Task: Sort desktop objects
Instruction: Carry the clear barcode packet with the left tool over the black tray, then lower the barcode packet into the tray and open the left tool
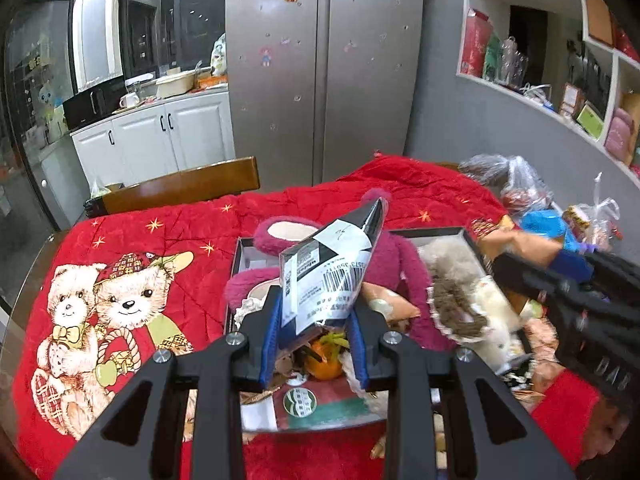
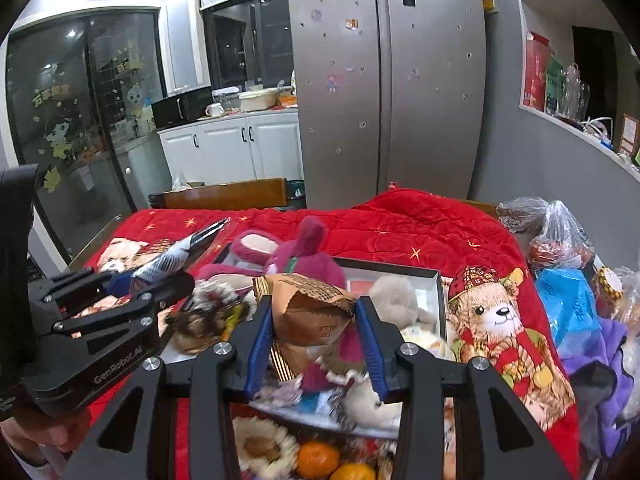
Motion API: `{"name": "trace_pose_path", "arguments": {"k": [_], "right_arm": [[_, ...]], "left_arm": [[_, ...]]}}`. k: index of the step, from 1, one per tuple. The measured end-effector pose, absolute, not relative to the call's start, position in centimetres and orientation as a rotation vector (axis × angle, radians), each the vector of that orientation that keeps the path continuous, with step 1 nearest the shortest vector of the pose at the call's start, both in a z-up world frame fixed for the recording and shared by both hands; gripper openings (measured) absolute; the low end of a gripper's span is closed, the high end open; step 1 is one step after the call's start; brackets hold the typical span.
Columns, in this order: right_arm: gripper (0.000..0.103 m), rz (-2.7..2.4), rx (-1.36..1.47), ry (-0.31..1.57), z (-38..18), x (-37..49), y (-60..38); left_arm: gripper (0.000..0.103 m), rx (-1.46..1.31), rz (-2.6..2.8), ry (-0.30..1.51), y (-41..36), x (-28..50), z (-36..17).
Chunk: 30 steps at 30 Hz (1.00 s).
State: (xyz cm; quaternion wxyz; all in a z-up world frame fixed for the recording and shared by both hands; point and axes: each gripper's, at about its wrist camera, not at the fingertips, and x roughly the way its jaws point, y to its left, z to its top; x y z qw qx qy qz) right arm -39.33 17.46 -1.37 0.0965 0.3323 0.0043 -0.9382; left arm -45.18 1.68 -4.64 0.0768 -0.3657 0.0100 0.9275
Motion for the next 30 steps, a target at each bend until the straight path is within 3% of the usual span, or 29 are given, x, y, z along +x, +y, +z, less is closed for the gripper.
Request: {"name": "trace_pose_path", "arguments": {"k": [3, 8, 23, 28, 30], "right_arm": [[0.041, -2.775, 1.012, 0.002, -2.3, -41.3, 18.1], [0.041, -2.767, 1.03, 0.024, -4.0, -43.1, 18.4], [0.041, -2.749, 1.095, 0.103, -6.1, -45.0, 17.5], [0.041, -2.74, 1.103, 0.106, -6.2, -45.0, 17.4], [0.041, -2.742, 1.11, 0.099, -6.4, -45.1, 17.5]], "left_arm": [[0.031, -1.1, 2.731, -0.031, 1.2, -45.8, -6.1], [0.031, -1.105, 2.75, 0.057, 1.2, -46.3, -7.5], [0.031, -1.138, 2.737, 0.057, 0.6, -46.9, -8.3], [0.034, -1.132, 2.746, 0.084, 0.9, -46.8, -8.1], [0.041, -1.129, 2.739, 0.091, 1.1, -46.7, -8.0]]}}
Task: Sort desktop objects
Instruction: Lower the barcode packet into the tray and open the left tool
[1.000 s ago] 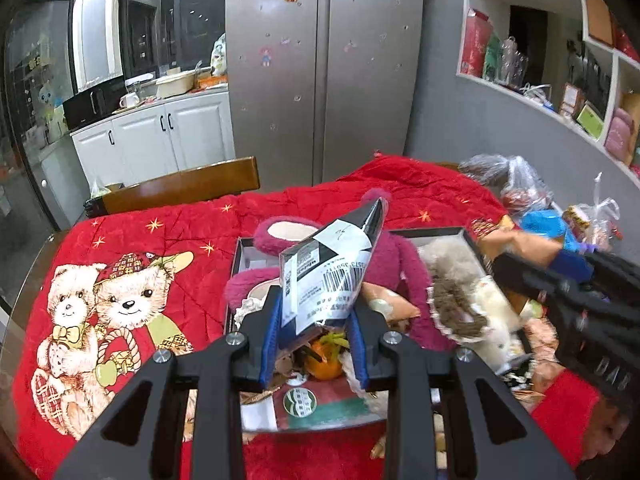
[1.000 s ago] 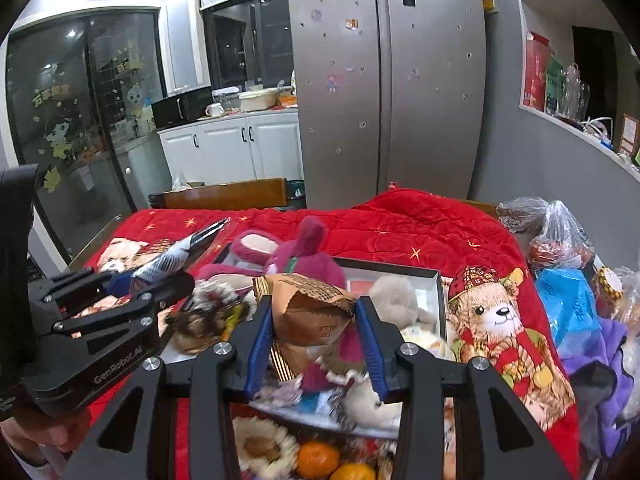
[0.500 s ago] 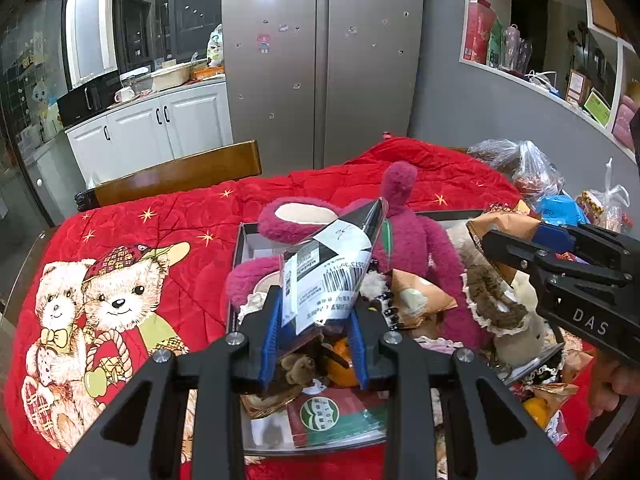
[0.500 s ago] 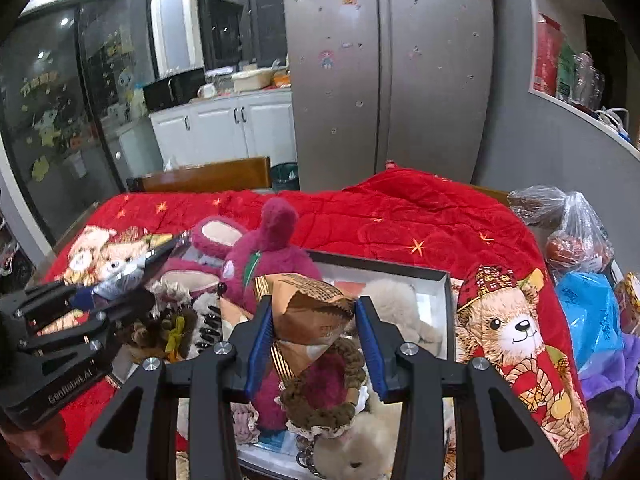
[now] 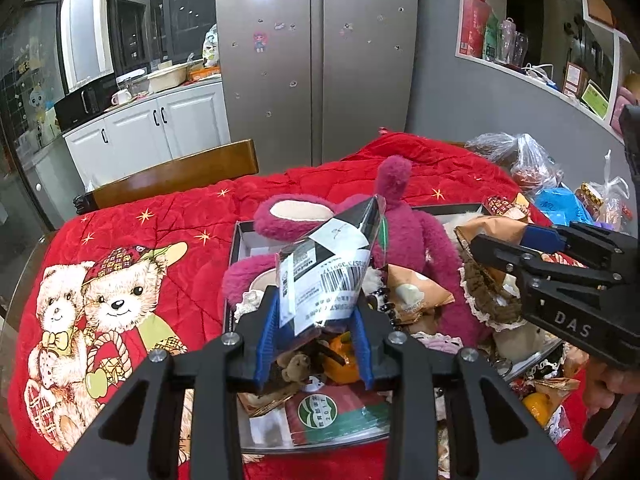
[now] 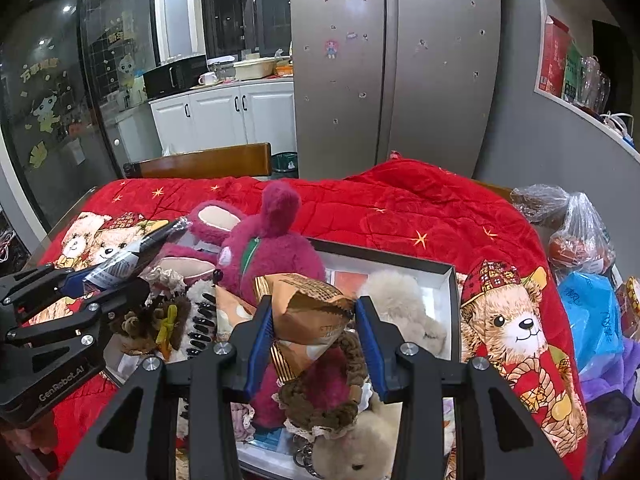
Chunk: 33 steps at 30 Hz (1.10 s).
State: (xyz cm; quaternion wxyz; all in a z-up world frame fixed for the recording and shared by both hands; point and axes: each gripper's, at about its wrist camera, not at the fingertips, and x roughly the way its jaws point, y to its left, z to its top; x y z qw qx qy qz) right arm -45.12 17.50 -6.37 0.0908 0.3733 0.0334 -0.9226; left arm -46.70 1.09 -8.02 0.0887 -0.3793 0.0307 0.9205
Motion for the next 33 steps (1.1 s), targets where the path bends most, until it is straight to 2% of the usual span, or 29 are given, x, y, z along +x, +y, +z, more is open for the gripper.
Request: {"name": "trace_pose_path", "arguments": {"k": [2, 4, 6, 7, 8, 10, 27, 33], "right_arm": [[0.042, -2.742, 1.114, 0.101, -6.5, -45.2, 17.5], [0.043, -2.72, 1.128, 0.091, -6.6, -45.3, 17.5], [0.043, -2.716, 1.128, 0.045, -6.5, -45.3, 17.7], [0.046, -2.71, 1.127, 0.032, -6.4, -45.4, 17.7], [0.058, -2.703, 1.128, 0.019, -6.4, -45.4, 17.8], [0.067, -2.704, 1.128, 0.026, -6.2, -45.3, 17.8], [0.068, -2.698, 1.109, 0.077, -5.7, -44.9, 17.5], [0.069, -2.708, 1.079, -0.001, -4.3, -44.5, 19.3]], "left_arm": [[0.048, -1.11, 2.744, 0.111, 1.3, -46.5, -7.8], [0.06, -1.092, 2.75, 0.148, 1.7, -46.3, -7.6], [0.086, -1.086, 2.757, 0.19, 2.2, -46.2, -7.5], [0.088, -1.092, 2.775, 0.217, 2.4, -46.1, -7.5], [0.088, -1.099, 2.785, 0.232, 2.6, -46.1, -7.6], [0.089, -1.123, 2.781, 0.238, 2.7, -46.3, -7.7], [0.09, -1.137, 2.761, 0.227, 2.4, -46.5, -8.2], [0.09, -1.131, 2.758, 0.187, 1.9, -46.2, -7.5]]}}
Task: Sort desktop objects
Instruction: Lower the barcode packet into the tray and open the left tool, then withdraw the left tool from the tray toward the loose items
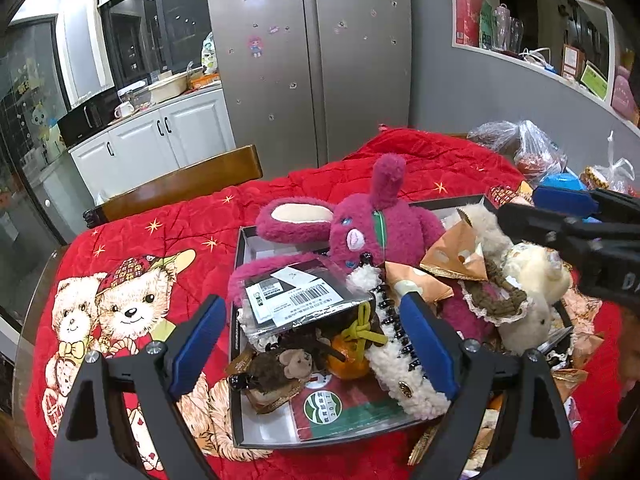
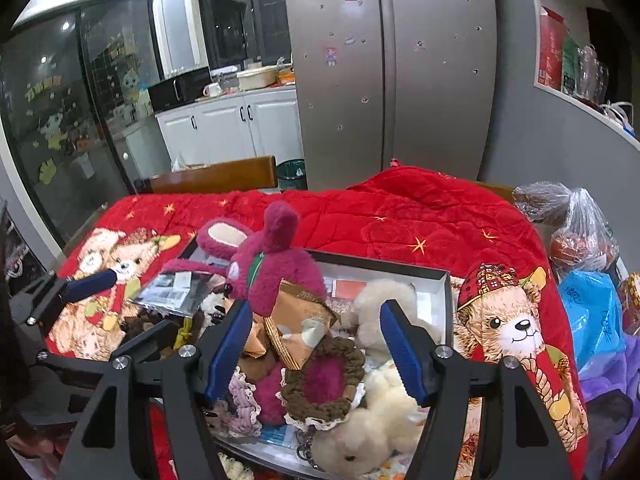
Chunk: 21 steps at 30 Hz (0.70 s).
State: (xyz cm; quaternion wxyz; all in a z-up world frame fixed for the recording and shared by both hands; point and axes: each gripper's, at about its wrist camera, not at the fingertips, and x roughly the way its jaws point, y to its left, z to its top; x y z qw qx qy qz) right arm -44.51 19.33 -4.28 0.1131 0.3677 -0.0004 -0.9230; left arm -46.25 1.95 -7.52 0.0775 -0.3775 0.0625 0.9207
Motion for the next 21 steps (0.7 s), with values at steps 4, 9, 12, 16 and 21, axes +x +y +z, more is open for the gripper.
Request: {"name": "trace_pose_path", "arguments": {"k": [4, 9, 12, 16, 21], "right_arm": [[0.079, -2.738, 1.026, 0.01, -2.6, -43.4, 20.3], [0.083, -2.802, 0.943, -0.005, 0.1, -40.6, 21.7], [0.085, -2.842, 0.933, 0.049, 1.1, -38.5, 22.1], [0.085, -2.938, 0.91, 0.219, 1.9, -36.1, 21.7], [0.085, -3.04, 0.878, 0.397, 2.5, -33.5, 20.3]], "left_arm": [[0.09, -1.108, 2.763, 0.167, 1.7, -45.6, -6.5], [0.09, -1.067, 2.759, 0.106, 1.1, -44.3, -4.6], [0.09, -1.028, 2.762, 0.076, 0.8, -43.2, -3.3], [0.095, -0.984, 2.765, 0.066, 0.9, -41.3, -1.6], [0.096, -0.946, 2.777, 0.092, 1.9, -39.1, -0.6]]}}
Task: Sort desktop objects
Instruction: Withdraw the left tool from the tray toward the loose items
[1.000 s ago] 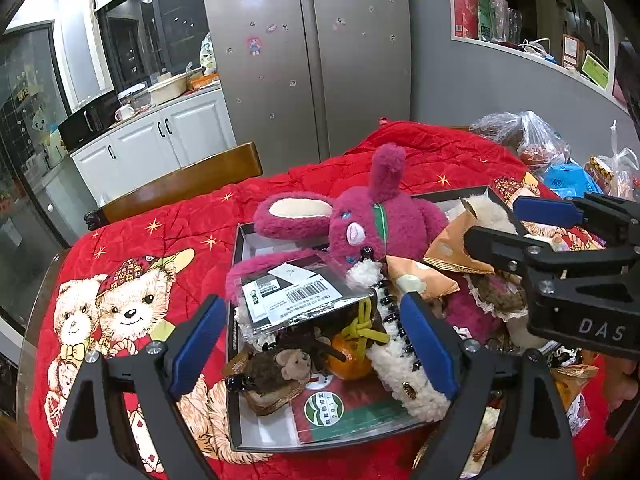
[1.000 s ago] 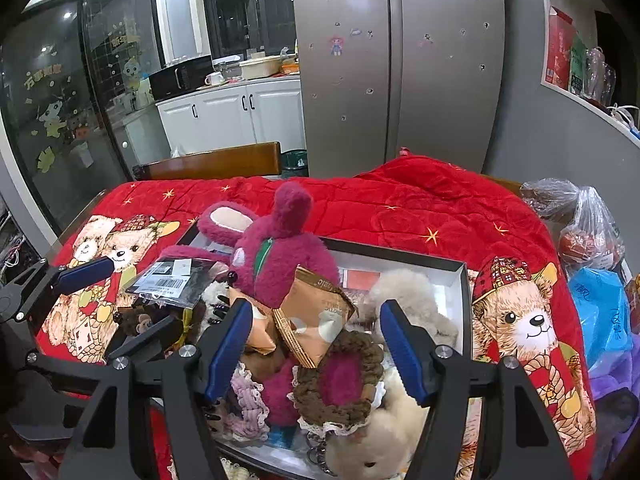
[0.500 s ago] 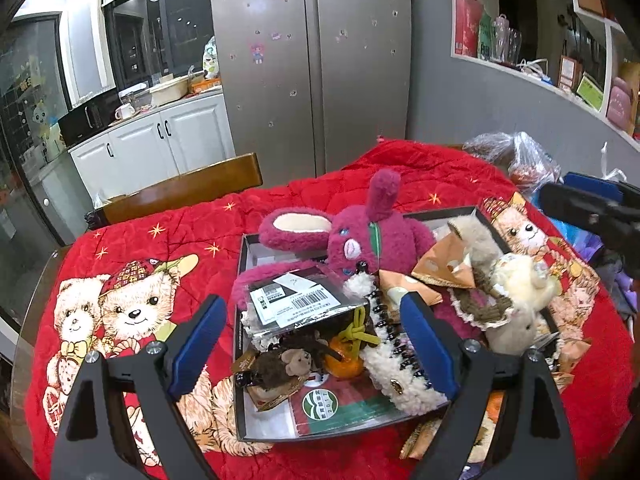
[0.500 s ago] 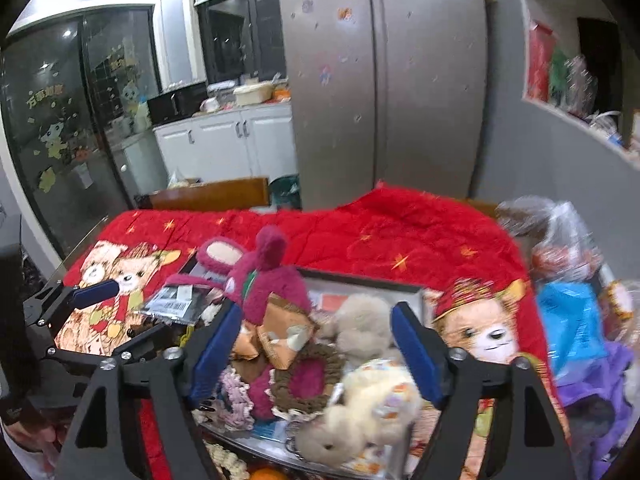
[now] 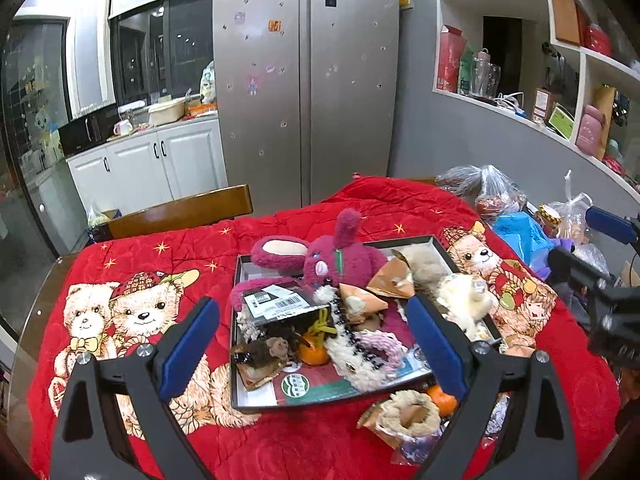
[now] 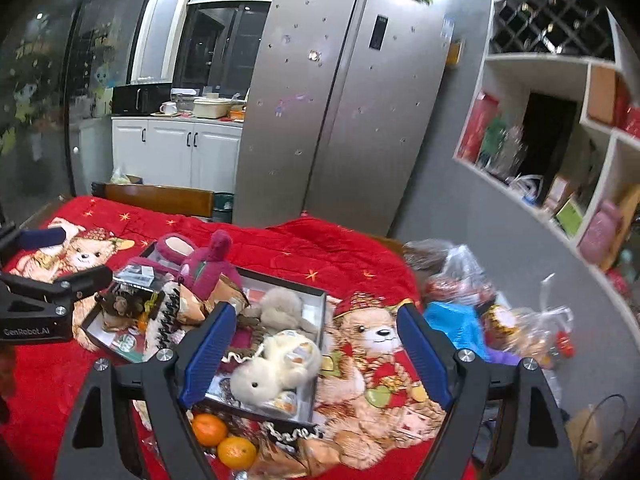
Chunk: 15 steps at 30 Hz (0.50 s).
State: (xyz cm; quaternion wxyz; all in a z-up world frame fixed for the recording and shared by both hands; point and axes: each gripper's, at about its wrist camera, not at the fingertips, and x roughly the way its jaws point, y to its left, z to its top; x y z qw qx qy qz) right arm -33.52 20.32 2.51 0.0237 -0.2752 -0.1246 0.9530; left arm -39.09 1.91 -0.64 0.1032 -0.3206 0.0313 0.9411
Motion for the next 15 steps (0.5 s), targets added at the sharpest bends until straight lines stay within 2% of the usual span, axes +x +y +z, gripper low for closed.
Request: {"name": "trace_pose_path", "arguments": {"k": [8, 15], "right_arm": [[0.085, 2.964, -0.896, -0.312, 1.6, -30.6, 21.3], [0.085, 3.003, -0.994, -0.001, -2.0, -29.0, 24.3]], "left_arm": [[0.096, -0.965, 2.733, 0.184, 5.9, -36.1, -2.9], [0.096, -1.091, 2.642, 0.232, 8.1, -34.6, -8.3]]}}
